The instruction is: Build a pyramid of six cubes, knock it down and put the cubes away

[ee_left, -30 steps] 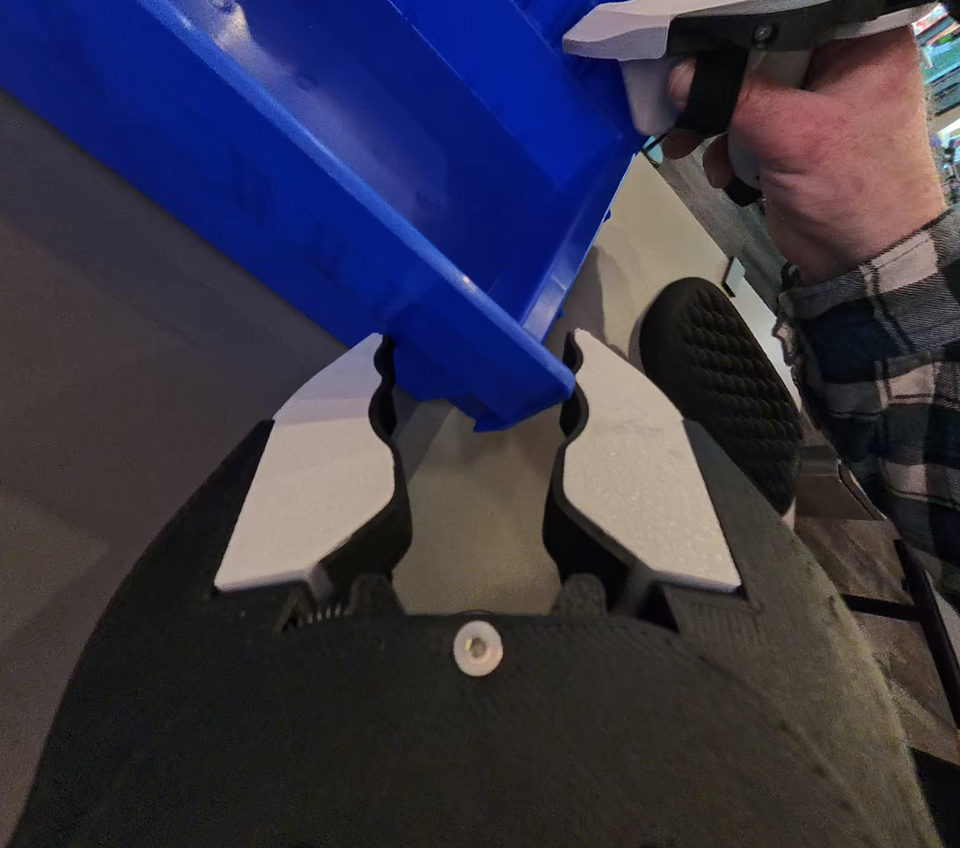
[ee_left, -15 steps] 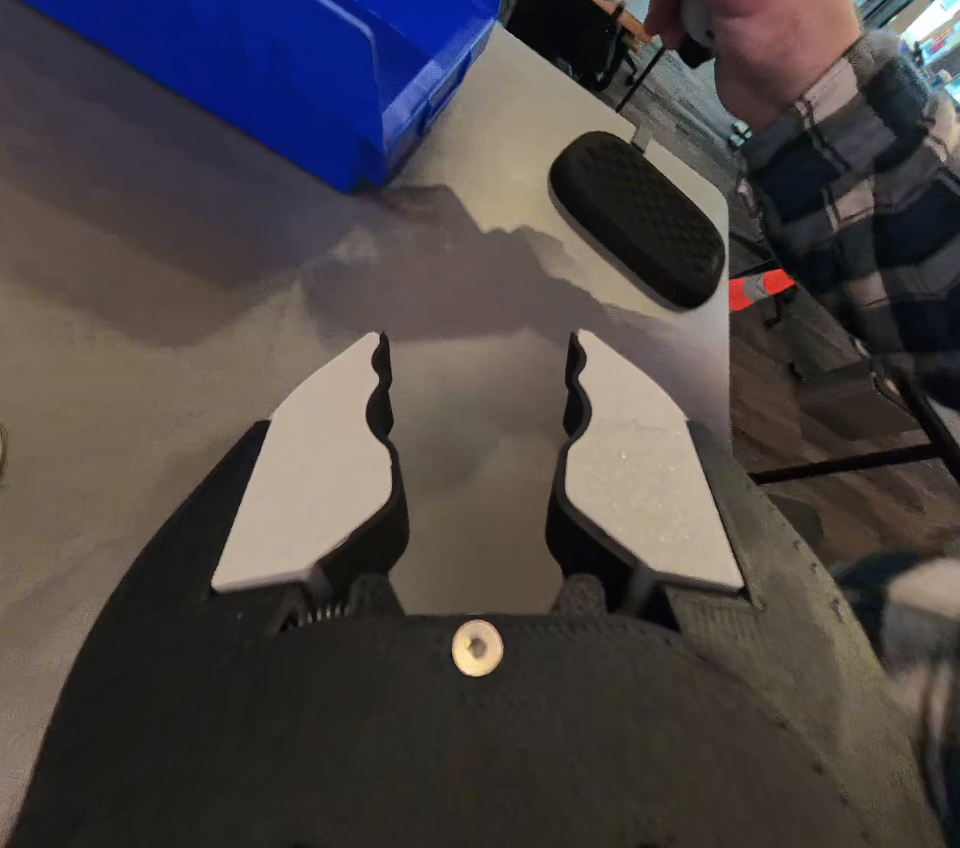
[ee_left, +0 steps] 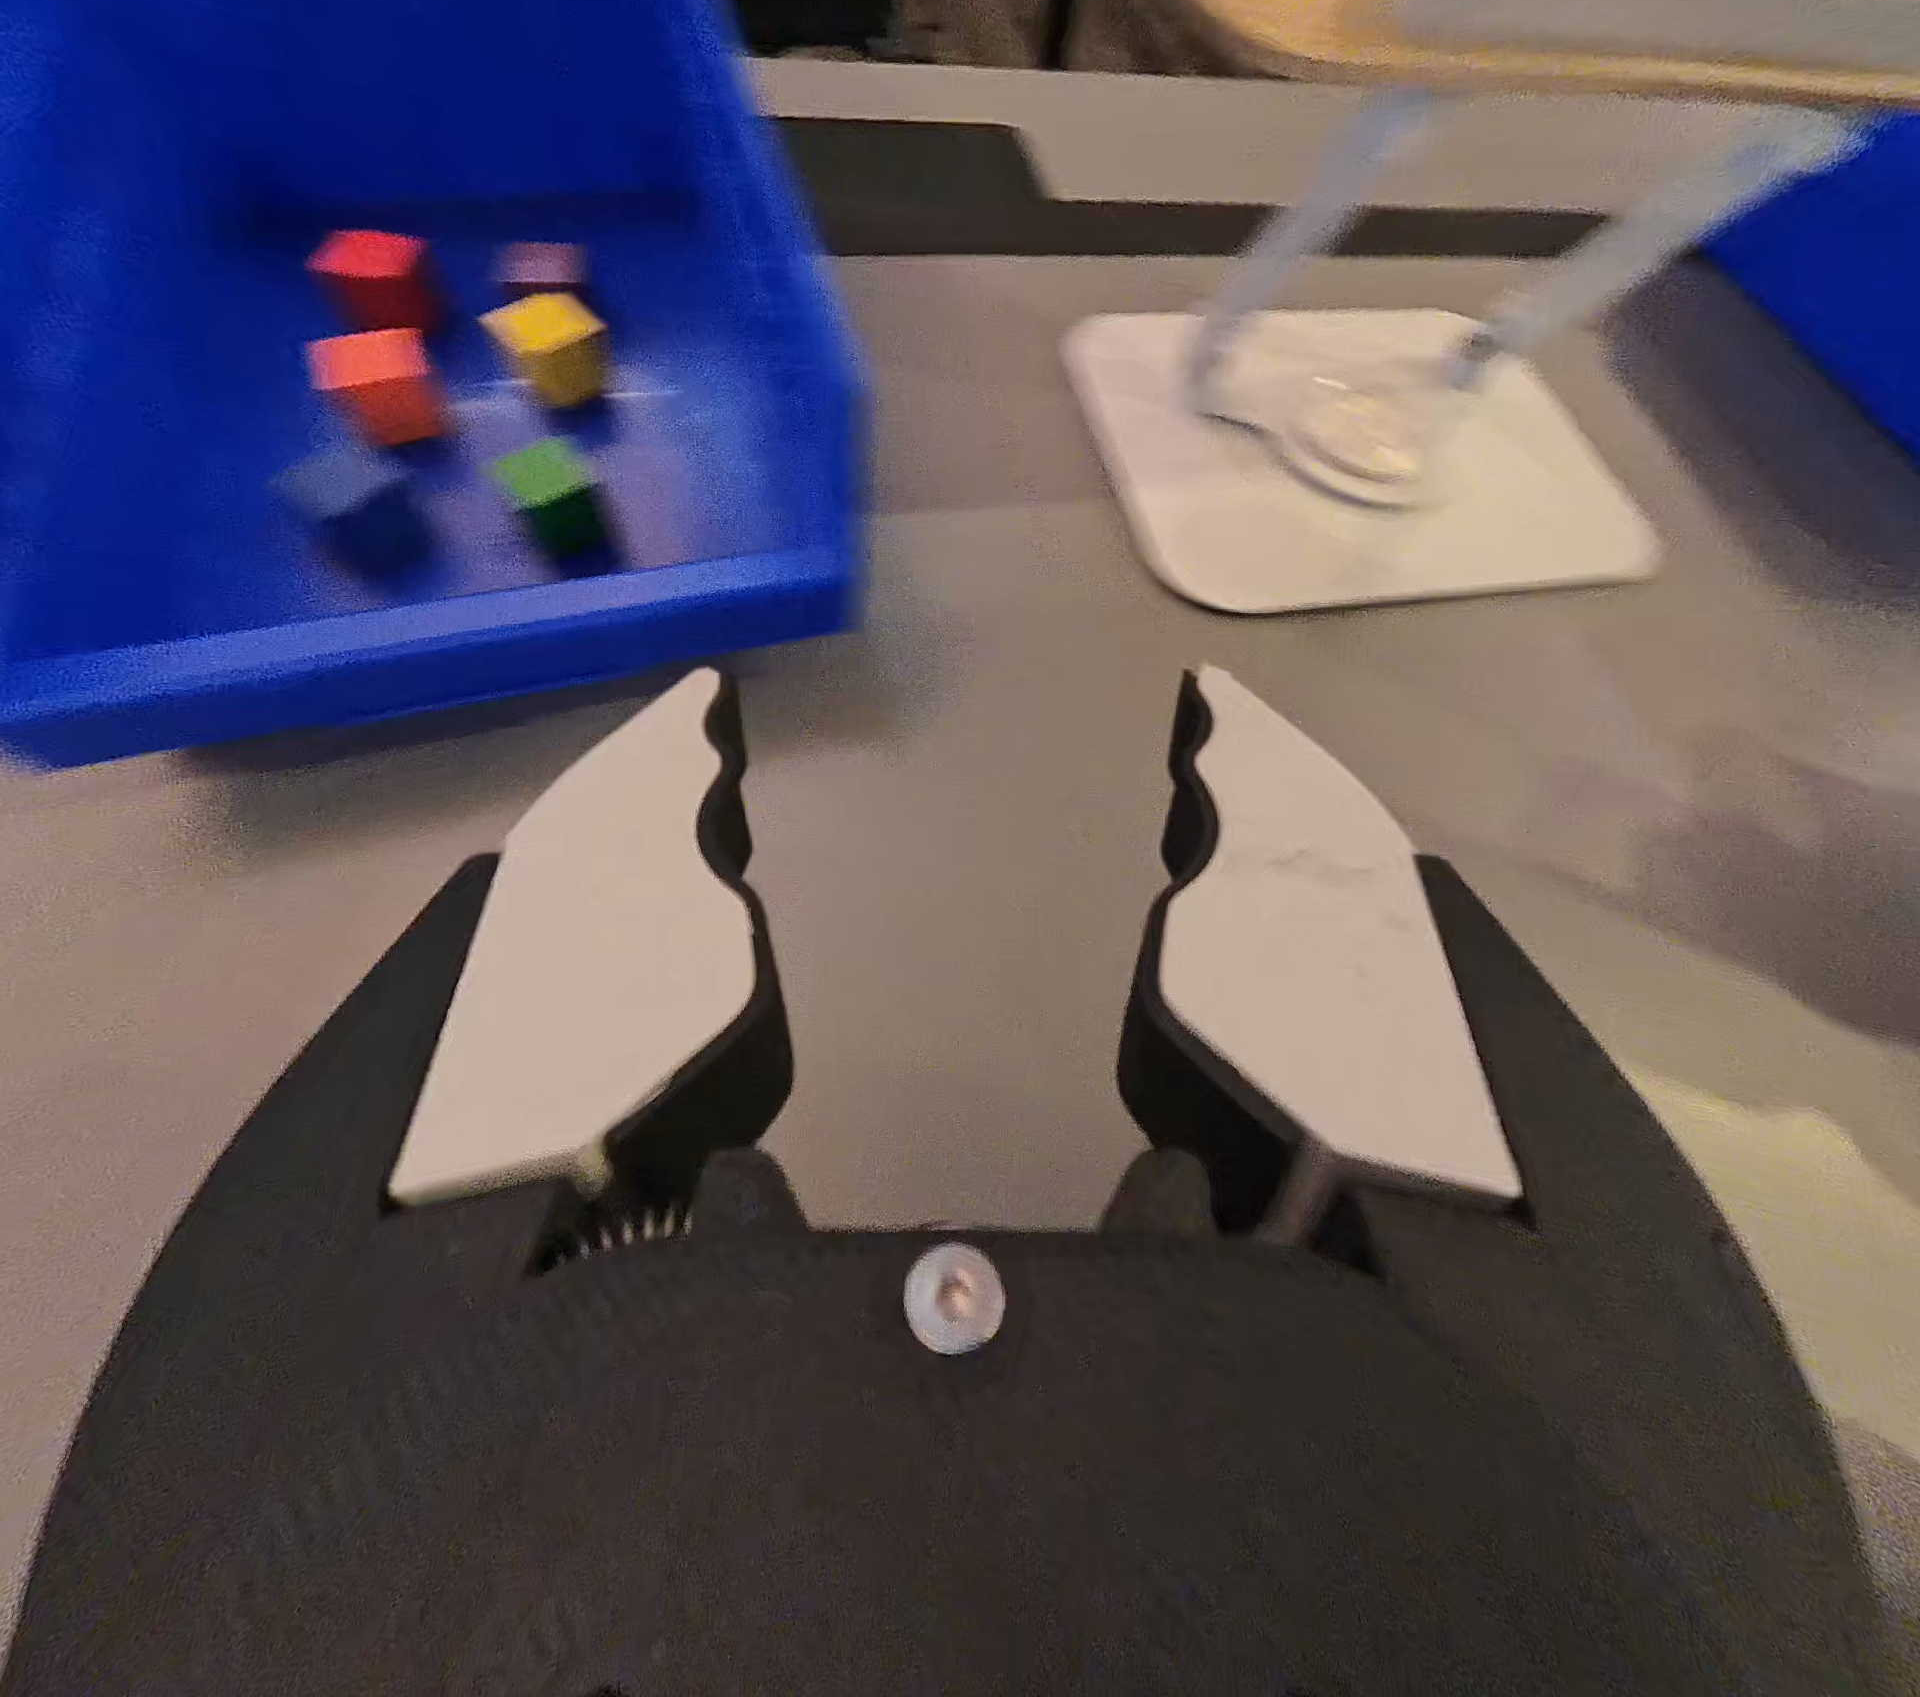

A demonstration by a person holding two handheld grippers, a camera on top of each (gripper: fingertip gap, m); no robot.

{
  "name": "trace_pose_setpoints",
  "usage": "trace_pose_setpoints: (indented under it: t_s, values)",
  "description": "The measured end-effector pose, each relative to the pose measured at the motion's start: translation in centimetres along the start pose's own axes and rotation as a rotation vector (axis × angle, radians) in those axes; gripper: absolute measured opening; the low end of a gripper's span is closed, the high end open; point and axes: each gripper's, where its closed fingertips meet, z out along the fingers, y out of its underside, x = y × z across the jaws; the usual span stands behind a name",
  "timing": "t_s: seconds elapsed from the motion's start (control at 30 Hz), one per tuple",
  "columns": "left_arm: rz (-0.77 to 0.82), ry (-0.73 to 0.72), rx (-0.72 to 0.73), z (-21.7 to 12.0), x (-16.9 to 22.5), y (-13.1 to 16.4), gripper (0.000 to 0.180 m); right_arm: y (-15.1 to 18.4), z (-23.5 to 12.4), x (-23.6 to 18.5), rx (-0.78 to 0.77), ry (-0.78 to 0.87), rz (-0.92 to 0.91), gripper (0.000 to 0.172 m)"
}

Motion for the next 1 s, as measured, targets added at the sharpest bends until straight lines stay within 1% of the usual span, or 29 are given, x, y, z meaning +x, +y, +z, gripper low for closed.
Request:
trace_pose_setpoints:
  t_s: [0.07, 0.17, 0.23, 0.3, 0.4, 0.47, 0.53, 0.57, 0.6, 0.63, 0.83, 0.9, 1.0]
  values:
    - [-0.046, -0.121, 0.011, -0.6, -6.0, -0.5, 0.084, 0.3, 2.0, -2.2, -0.037, -0.034, -0.026, 0.048]
    - [-0.129, -0.23, 0.039, -1.6, -13.4, -1.4, 0.087, 0.8, 4.1, -5.1, -0.074, -0.067, -0.057, 0.049]
    - [-0.17, -0.278, 0.024, -1.5, -17.3, -1.5, 0.095, 1.1, 5.1, -6.5, -0.092, -0.077, -0.062, 0.049]
    - [-0.199, -0.269, 0.03, -0.8, -19.8, -2.0, 0.091, 1.3, 5.9, -7.6, -0.105, -0.089, -0.053, 0.049]
    - [-0.196, -0.203, -0.061, 1.6, -21.2, -1.4, 0.073, 1.7, 6.8, -8.9, -0.129, -0.099, -0.045, 0.049]
    - [-0.212, -0.158, -0.114, 3.0, -21.7, -0.7, 0.055, 2.1, 7.2, -9.5, -0.148, -0.097, -0.048, 0.049]
    - [-0.222, -0.121, -0.127, 4.1, -21.8, -0.6, 0.036, 2.5, 7.5, -10.0, -0.158, -0.094, -0.04, 0.049]
    - [-0.219, -0.117, -0.137, 4.5, -21.9, -0.5, 0.028, 2.6, 7.6, -10.2, -0.159, -0.093, -0.033, 0.049]
    - [-0.207, -0.111, -0.145, 4.8, -22.0, -0.4, 0.013, 2.7, 7.7, -10.4, -0.159, -0.093, -0.026, 0.048]
    - [-0.189, -0.123, -0.15, 5.0, -22.3, -0.3, 0.005, 2.8, 7.8, -10.6, -0.158, -0.093, -0.021, 0.048]
    - [-0.123, -0.112, -0.162, 5.5, -23.8, -0.7, 0.004, 2.3, 8.5, -10.8, -0.157, -0.096, -0.024, 0.046]
    - [-0.129, -0.074, -0.165, 5.8, -24.0, -0.8, 0.004, 1.9, 8.9, -10.6, -0.162, -0.105, -0.033, 0.047]
    - [-0.103, -0.074, -0.167, 5.8, -24.4, -0.9, 0.004, 1.2, 9.6, -10.0, -0.164, -0.101, -0.061, 0.049]
